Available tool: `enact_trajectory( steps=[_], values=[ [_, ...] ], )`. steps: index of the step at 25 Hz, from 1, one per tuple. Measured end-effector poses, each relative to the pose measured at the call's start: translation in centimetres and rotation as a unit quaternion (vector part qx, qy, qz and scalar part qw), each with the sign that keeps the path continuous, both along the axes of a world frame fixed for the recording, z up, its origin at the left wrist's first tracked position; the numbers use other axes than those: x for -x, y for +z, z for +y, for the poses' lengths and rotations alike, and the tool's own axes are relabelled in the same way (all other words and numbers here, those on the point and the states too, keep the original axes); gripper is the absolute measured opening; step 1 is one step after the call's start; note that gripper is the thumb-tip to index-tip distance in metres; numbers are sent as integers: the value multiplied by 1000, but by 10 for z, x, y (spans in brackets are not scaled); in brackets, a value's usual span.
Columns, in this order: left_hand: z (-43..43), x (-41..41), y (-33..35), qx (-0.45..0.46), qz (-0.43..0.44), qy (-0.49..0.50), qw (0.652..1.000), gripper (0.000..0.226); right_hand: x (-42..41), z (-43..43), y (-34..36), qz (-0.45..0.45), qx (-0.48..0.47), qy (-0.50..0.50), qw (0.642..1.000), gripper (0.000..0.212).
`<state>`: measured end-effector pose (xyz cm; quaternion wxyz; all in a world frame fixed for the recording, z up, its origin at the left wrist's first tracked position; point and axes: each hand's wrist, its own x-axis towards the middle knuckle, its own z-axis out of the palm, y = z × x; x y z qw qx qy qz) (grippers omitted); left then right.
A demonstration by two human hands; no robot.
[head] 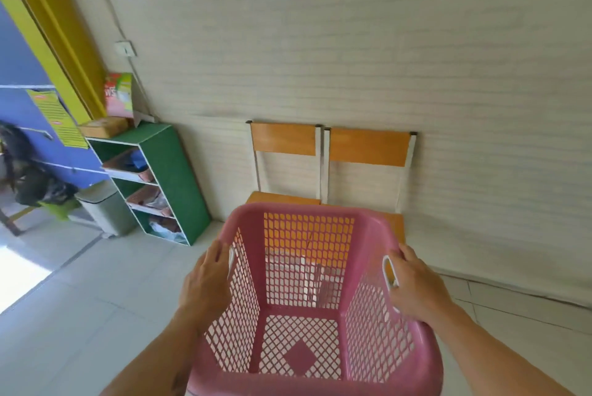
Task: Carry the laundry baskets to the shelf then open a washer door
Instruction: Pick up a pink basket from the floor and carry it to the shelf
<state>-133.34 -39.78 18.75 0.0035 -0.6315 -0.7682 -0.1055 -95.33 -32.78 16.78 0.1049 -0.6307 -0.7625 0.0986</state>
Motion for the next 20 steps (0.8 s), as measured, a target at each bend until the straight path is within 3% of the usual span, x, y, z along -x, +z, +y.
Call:
enact_trajectory(
  steps=[6,10,20],
  values=[
    [29,137,-4,-6,22,72,997,63,150,78,-10,-6,16,68,998,57],
    [82,228,-3,15,41,97,994,66,249,149,-24,24,34,97,994,37],
    [219,457,7,26,67,92,993,64,482,275,-19,-3,69,89,994,74]
  ],
)
